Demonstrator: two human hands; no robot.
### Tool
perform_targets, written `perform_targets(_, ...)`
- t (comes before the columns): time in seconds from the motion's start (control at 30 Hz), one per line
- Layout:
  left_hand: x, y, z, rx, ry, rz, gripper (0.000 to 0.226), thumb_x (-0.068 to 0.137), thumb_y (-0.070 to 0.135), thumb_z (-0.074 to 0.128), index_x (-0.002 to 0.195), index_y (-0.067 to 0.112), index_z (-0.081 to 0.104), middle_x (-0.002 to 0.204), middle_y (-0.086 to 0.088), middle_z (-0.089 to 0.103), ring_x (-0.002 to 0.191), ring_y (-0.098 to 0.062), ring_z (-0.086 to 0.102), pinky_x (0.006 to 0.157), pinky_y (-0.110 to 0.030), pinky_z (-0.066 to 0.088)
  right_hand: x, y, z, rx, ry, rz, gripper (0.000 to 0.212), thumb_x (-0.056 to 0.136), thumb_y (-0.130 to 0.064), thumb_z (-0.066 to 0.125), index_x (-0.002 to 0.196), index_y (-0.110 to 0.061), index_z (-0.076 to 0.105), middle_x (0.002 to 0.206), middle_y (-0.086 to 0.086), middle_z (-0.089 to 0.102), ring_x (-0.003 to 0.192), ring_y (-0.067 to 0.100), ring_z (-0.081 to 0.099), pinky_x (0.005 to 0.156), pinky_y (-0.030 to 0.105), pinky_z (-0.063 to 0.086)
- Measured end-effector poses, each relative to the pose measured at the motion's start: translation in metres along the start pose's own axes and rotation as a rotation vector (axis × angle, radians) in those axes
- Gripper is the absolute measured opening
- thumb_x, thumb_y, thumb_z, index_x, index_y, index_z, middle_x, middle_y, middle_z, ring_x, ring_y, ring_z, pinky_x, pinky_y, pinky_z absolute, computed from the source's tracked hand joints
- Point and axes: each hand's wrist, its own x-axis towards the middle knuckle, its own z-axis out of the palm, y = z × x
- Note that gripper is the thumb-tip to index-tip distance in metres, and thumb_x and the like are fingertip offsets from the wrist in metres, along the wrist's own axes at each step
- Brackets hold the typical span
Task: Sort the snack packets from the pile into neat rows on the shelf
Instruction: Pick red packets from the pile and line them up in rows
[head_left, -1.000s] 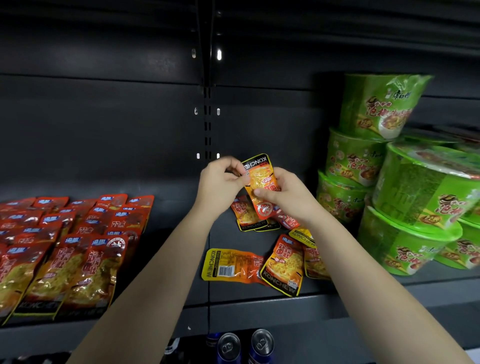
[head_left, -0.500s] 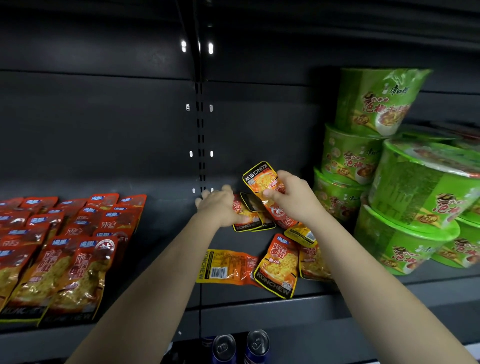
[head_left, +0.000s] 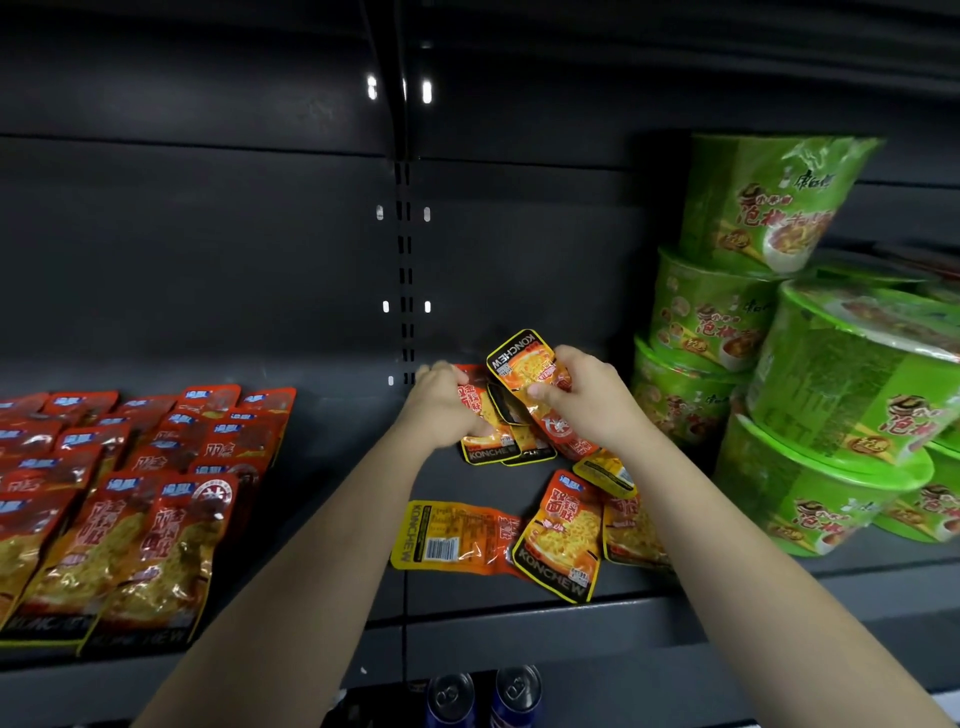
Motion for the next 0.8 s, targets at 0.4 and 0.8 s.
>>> perform_targets(0.4,-0.02,-0.012,-0.034,0.001,0.062,0.185,0.021,0.086,0.026,0.066,0.099,0.025,0.05,0.106,0.002,0.055,0.093,-0.017,0.055,0.066,-0.028,0.038,-0.002,-0.033,0.013,-0.021,0.007,0.052,0.024,0.09,-0.033,0.063,0.097,-0.011,0.055,0.089,0.003,0.064,0.082,0.02,0.06,0.07,0.033,0.046)
perform_targets(0.8,-0.04,-0.038,-0.111,0.3,0.263,0.273,0.072,0.092,0.014,0.059,0.148,0.032,0.018,0.118,-0.011,0.061,0.109,-0.033,0.057,0.096,-0.044,0.039,0.002,-0.089,0.046,-0.028,0.015,0.055,0.026,0.095,-0.031,0.056,0.101,-0.005,0.056,0.095,0.011,0.066,0.088,0.028,0.06,0.076,0.039,0.049)
